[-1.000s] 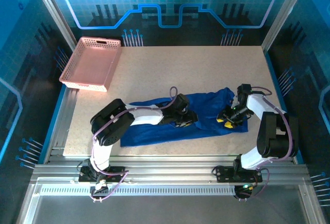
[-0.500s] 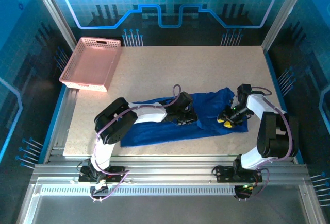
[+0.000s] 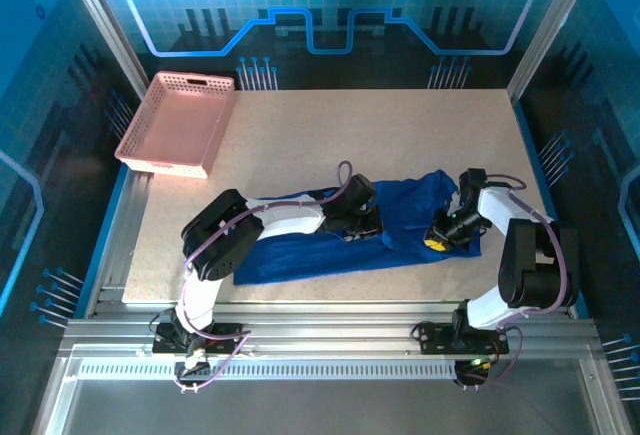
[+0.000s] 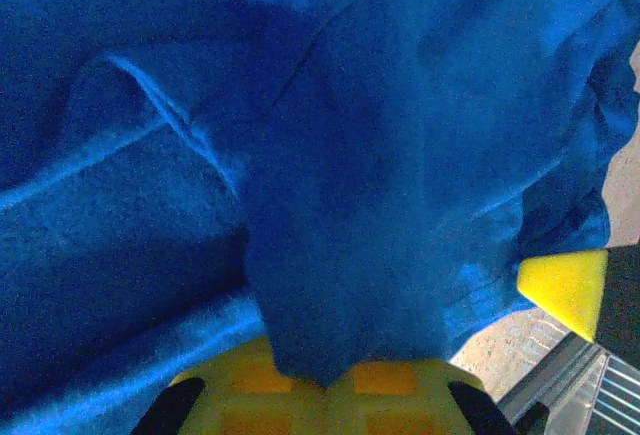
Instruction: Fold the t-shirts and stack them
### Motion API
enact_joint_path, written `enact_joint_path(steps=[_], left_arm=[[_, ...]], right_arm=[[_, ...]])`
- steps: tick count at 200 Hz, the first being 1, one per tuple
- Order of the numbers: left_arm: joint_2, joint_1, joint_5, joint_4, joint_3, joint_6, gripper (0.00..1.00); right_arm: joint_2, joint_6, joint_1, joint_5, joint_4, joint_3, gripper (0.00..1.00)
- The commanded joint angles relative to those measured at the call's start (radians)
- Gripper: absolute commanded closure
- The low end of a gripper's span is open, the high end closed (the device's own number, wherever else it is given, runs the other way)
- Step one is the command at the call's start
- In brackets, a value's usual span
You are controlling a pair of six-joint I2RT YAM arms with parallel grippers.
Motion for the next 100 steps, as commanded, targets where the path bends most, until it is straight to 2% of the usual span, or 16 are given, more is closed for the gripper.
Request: enact_joint_path(steps=[1,10,43,100], left_arm=[[-0.062,0.003,0.033,-0.129,0.049,0.026,1.0],[-0.066,0.003,0.041,-0.173,0.061,0.03,1.0],[-0.085,0.003,0.044,-0.299,0.081,0.043,1.0],[-0.079,0.001,0.073,-0.408,0.109,0.05,1.0]], right_arm=[[0.006,0.012,0.009,0.019,0.006,0.005,0.96],[-0.006,0.012,0.009,0.03,0.004,0.009,1.0],[-0.052,0.009,0.008,0.089,-0.015,0.016,1.0],[-0.09,-0.003,0.005,0.154,-0.042,0.022,1.0]])
